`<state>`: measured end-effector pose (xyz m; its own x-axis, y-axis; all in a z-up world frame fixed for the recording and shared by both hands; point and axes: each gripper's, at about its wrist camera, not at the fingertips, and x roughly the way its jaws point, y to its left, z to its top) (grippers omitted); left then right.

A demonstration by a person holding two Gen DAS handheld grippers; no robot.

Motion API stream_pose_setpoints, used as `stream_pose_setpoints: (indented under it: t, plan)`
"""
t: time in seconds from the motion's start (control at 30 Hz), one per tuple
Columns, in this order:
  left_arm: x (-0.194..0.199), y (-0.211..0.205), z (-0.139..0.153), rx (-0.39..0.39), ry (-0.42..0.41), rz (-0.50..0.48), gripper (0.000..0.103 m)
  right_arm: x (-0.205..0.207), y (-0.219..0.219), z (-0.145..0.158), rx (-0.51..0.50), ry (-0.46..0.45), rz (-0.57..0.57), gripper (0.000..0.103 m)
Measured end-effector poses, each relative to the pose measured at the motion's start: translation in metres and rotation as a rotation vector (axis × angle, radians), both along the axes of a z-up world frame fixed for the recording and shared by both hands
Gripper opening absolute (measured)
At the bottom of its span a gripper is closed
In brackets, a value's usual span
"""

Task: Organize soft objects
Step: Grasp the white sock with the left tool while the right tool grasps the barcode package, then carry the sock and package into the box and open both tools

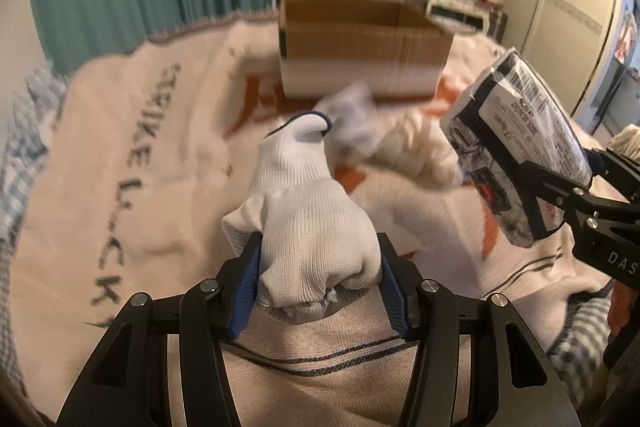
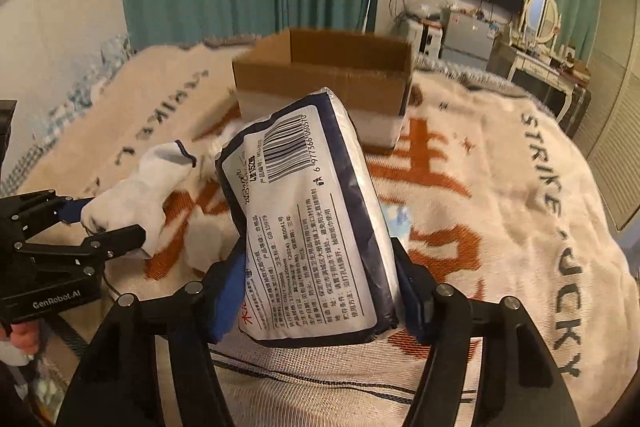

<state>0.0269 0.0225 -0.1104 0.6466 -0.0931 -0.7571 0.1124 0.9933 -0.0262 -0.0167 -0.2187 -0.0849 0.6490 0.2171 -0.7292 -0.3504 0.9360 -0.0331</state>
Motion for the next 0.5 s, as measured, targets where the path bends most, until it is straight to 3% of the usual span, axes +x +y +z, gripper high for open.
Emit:
stream_pose_setpoints:
  t: [0.27,0.5]
  plan:
    - [0.000,-0.002,0.069,-0.002,-0.155,-0.024,0.052,-0.002,-0.021,0.080,0.128,-0.119,-0.035,0.064]
    - [0.056,-0.012,0.118,-0.042,-0.266,-0.060,0.052,0.057,-0.020,0.142,0.202,-0.196,-0.042,0.064]
